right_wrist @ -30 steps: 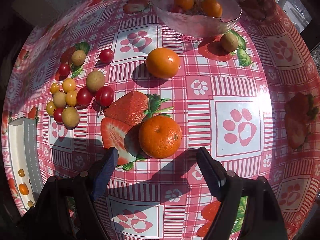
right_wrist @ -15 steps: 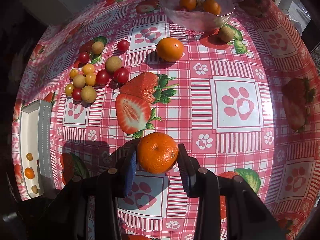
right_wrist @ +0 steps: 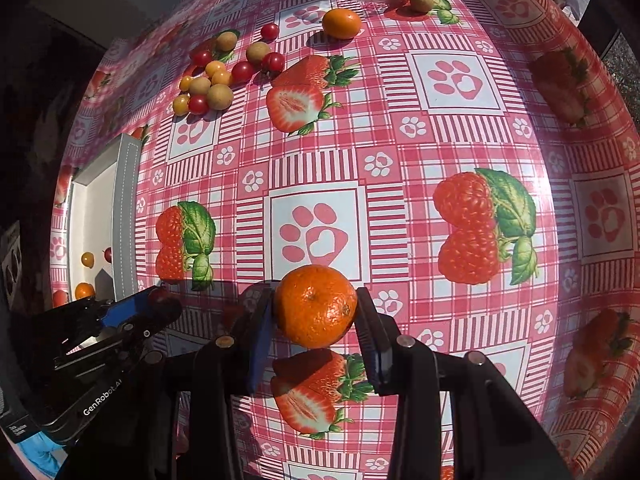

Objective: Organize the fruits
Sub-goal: 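Carry both fruits into the white tray and open both grippers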

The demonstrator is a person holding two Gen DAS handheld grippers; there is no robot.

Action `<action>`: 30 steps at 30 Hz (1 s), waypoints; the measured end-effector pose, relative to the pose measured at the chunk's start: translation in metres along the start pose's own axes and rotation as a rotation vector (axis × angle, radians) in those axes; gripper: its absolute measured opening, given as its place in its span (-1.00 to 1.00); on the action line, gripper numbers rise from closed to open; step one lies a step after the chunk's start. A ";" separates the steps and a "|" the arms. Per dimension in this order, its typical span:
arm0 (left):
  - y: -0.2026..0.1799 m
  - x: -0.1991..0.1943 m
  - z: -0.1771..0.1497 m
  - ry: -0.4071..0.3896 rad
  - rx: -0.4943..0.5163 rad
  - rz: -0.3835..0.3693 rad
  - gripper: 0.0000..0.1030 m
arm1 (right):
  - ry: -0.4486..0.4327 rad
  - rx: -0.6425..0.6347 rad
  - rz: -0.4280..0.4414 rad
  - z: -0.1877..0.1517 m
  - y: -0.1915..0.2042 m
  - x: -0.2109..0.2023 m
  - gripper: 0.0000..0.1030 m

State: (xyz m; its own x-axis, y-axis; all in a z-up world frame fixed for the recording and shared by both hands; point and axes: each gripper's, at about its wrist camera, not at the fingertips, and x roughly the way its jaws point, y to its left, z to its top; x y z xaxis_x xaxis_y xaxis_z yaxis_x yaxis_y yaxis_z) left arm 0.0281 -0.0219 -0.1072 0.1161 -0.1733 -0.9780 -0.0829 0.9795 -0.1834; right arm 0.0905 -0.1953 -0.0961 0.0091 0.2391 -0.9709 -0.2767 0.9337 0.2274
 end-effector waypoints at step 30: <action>0.108 -0.068 -0.034 -0.118 -0.102 0.028 -0.58 | -0.008 -0.175 -0.010 -0.002 0.127 -0.009 -0.17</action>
State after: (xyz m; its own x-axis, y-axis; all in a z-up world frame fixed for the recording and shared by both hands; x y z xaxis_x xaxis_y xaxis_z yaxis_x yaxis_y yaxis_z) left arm -0.0223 0.0923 -0.0637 0.2275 -0.1267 -0.9655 -0.1870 0.9674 -0.1710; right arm 0.0530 -0.0799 -0.0586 0.0205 0.2331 -0.9722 -0.4401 0.8753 0.2006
